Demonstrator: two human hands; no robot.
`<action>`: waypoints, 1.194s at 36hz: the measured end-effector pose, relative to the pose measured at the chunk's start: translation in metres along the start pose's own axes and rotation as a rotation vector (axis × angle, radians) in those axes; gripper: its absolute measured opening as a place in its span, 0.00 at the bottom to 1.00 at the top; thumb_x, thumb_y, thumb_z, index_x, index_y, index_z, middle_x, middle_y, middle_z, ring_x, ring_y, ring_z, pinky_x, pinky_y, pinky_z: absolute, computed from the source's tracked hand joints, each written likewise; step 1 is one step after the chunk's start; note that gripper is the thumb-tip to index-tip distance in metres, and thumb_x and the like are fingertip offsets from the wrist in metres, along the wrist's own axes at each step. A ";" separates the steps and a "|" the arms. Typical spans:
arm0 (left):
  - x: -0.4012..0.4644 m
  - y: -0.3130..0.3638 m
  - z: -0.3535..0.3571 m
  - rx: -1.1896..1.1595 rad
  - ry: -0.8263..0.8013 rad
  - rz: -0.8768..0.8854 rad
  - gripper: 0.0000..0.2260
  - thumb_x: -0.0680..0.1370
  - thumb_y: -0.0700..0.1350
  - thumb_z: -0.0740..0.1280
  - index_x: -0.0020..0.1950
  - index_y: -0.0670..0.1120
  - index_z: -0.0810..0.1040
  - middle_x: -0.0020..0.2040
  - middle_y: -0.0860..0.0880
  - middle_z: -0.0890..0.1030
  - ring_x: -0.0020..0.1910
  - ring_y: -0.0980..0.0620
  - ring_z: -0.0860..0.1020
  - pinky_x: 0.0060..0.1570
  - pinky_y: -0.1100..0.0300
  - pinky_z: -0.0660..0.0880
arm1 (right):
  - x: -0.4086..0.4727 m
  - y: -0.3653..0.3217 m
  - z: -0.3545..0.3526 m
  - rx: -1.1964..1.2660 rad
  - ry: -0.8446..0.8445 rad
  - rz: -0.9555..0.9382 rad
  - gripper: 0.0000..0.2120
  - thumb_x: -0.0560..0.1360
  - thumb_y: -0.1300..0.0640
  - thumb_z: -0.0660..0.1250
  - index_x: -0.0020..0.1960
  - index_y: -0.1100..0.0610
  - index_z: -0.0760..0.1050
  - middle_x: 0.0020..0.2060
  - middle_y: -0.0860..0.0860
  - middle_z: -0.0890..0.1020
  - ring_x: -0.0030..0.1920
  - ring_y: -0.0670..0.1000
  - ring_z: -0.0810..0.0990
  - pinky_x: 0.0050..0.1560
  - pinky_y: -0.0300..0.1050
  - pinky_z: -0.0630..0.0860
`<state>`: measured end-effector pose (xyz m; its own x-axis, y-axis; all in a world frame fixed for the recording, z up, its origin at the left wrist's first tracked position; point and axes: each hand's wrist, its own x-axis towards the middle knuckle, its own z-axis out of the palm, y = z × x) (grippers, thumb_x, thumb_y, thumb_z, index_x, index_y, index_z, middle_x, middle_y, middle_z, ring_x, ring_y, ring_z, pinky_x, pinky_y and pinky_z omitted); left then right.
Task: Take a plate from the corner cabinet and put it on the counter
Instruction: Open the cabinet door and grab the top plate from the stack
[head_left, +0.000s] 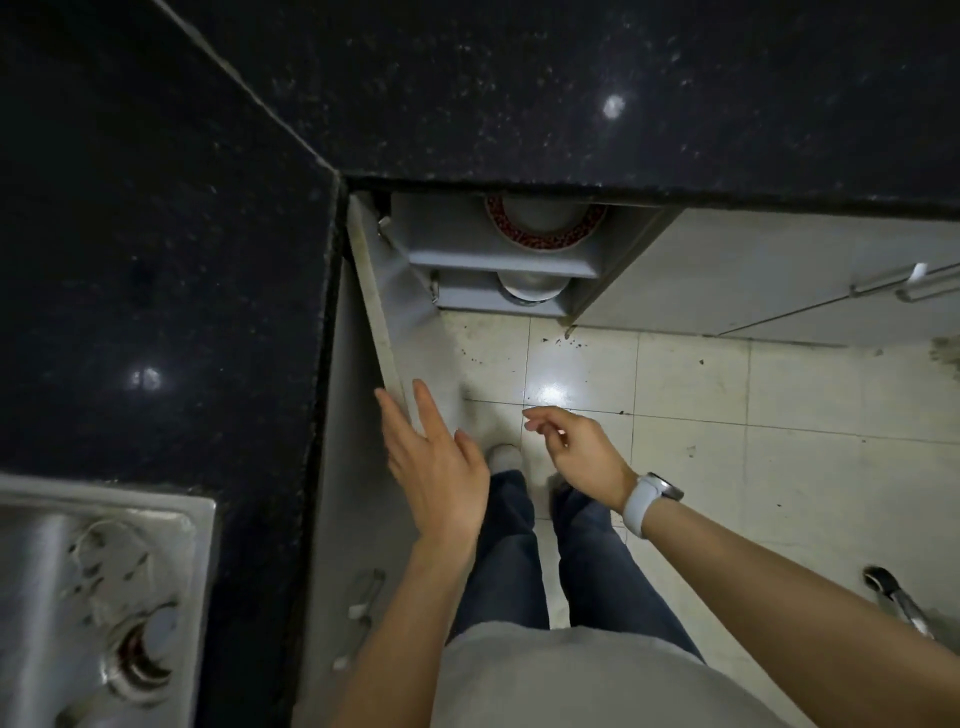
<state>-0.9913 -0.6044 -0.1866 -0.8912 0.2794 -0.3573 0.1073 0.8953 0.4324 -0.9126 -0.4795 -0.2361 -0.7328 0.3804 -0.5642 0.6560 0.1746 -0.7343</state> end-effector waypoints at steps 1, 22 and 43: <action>0.001 0.001 0.002 0.045 0.018 0.026 0.29 0.76 0.42 0.59 0.75 0.46 0.50 0.77 0.36 0.46 0.75 0.37 0.49 0.73 0.39 0.55 | 0.004 0.002 -0.004 0.013 0.024 0.005 0.17 0.75 0.68 0.54 0.59 0.59 0.74 0.53 0.57 0.82 0.55 0.54 0.79 0.57 0.41 0.73; 0.224 0.033 0.188 -0.120 -0.072 0.136 0.29 0.77 0.42 0.60 0.75 0.42 0.50 0.77 0.41 0.50 0.76 0.43 0.47 0.74 0.44 0.54 | 0.259 0.070 -0.046 0.811 0.330 0.259 0.04 0.76 0.63 0.54 0.50 0.58 0.65 0.39 0.54 0.76 0.38 0.53 0.76 0.35 0.41 0.77; 0.263 -0.010 0.199 -0.119 -0.201 0.132 0.25 0.77 0.44 0.59 0.72 0.43 0.59 0.76 0.41 0.58 0.75 0.41 0.55 0.72 0.44 0.61 | 0.316 0.056 -0.059 1.153 0.410 0.369 0.13 0.72 0.71 0.56 0.54 0.62 0.72 0.59 0.62 0.77 0.46 0.61 0.80 0.32 0.50 0.82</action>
<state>-1.1394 -0.4706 -0.4495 -0.7662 0.4650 -0.4435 0.1538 0.8028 0.5760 -1.0968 -0.2962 -0.4339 -0.2973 0.5251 -0.7974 0.1204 -0.8079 -0.5769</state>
